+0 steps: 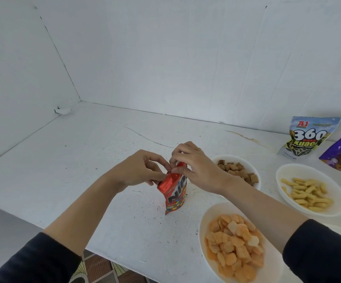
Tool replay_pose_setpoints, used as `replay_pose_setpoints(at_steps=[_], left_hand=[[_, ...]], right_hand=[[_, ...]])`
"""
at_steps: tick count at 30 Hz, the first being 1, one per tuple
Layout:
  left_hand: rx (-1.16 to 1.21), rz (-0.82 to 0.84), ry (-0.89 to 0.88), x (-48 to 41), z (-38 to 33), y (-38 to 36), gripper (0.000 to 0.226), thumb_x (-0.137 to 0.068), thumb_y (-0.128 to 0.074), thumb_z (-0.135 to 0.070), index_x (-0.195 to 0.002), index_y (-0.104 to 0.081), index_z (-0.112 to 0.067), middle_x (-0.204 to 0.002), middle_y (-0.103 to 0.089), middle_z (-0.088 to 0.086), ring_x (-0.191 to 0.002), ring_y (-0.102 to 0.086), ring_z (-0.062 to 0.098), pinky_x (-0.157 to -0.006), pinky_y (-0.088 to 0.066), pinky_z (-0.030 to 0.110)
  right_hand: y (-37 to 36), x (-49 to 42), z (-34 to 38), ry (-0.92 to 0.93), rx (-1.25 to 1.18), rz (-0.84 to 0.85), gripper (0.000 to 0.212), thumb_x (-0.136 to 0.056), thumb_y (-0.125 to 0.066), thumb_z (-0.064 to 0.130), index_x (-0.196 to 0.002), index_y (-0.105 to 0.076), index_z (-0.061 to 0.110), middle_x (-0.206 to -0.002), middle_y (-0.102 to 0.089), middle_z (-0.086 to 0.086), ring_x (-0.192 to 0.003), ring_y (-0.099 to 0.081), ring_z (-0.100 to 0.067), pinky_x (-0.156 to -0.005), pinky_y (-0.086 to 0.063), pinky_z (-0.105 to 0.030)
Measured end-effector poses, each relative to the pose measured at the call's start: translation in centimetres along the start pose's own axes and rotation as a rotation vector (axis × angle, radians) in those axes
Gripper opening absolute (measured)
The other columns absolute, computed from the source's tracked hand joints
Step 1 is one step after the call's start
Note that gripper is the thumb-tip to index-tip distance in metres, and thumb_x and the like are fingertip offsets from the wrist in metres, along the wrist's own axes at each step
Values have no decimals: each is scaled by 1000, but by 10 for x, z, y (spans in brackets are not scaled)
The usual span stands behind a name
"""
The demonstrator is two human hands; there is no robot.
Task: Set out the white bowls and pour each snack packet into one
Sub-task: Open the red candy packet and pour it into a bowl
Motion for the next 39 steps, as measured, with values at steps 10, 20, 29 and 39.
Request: replay_pose_setpoints(at_steps=[10, 20, 29, 39], left_hand=[[-213, -184, -26, -4, -6, 5, 9, -87, -76, -12, -88, -81, -18, -61, -68, 3, -66, -72, 17, -60, -55, 22], [-220, -104, -19, -8, -3, 7, 21, -94, -65, -22, -104, -80, -34, -102, -75, -13, -80, -76, 19, -69, -63, 31], [-264, -277, -102, -18, -17, 24, 32, -88, -65, 3, -85, -82, -23, -79, -70, -19, -56, -59, -11, -51, -39, 8], [-250, -206, -66, -35, -1, 28, 34, -92, -57, 1, -84, -78, -24, -89, -73, -4, -62, -58, 10, -54, -47, 21]], right_hand=[[4, 4, 3, 3, 5, 43, 8, -96, -65, 22, -91, -59, 21, -106, -46, 13, -109, -37, -8, -99, -41, -47], [8, 1, -2, -22, -11, 16, 16, -90, -71, 38, -101, -64, 29, -107, -57, 20, -117, -41, -10, -101, -39, -48], [13, -4, 1, 69, 38, 91, 3, -91, -71, 20, -92, -70, 17, -93, -56, 13, -100, -41, -15, -89, -42, -39], [5, -11, 2, 93, 95, 100, 7, -92, -70, 21, -99, -70, 20, -95, -64, 10, -95, -47, -15, -85, -45, -36]])
Point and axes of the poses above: each hand's wrist, its own x-axis away from the middle knuckle, its own y-axis out of the back of the hand, z = x × y, the point moved 3 cm from there along -x, towards the middle knuckle
